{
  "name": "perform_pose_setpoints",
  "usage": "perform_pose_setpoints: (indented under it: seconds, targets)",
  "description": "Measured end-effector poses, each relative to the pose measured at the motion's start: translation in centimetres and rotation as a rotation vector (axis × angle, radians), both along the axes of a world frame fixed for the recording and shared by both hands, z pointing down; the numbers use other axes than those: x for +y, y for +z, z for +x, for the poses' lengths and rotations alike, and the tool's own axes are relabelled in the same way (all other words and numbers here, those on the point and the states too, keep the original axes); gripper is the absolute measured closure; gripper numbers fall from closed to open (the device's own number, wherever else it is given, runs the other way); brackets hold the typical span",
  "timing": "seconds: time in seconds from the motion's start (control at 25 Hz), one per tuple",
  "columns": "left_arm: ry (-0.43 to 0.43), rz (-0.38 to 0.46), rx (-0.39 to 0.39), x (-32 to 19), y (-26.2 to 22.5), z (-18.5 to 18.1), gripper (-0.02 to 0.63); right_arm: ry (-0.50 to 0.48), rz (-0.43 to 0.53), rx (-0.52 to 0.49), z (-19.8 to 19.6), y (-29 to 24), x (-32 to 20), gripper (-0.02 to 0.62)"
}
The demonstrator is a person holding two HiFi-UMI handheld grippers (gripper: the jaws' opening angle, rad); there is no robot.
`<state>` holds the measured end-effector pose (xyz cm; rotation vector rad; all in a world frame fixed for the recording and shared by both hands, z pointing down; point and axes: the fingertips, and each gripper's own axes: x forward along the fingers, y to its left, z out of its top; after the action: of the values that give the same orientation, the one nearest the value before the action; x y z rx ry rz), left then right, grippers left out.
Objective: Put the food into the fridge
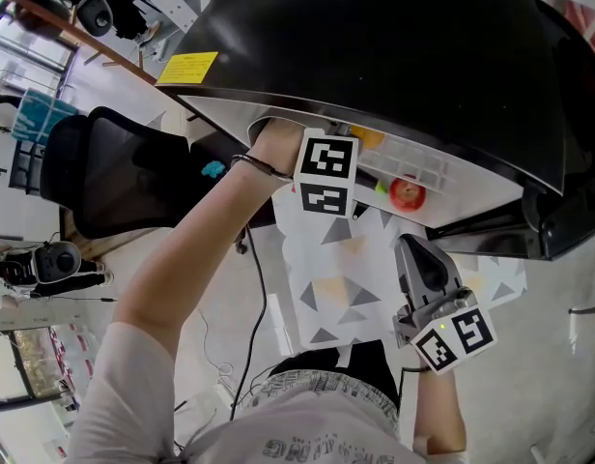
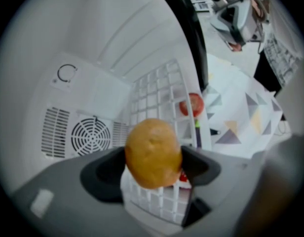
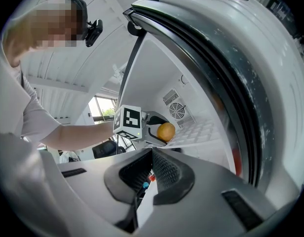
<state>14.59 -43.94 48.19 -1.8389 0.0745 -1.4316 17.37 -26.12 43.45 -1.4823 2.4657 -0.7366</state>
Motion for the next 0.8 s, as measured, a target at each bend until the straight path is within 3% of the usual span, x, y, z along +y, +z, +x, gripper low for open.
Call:
perform_pose_setpoints:
  seconds: [0.8]
  targets:
    - [-0.005, -0.026, 0.017, -0.22, -0.2, 0.45, 0.229, 0.001, -0.01, 0.001, 0.04, 0.17, 0.15, 0.594]
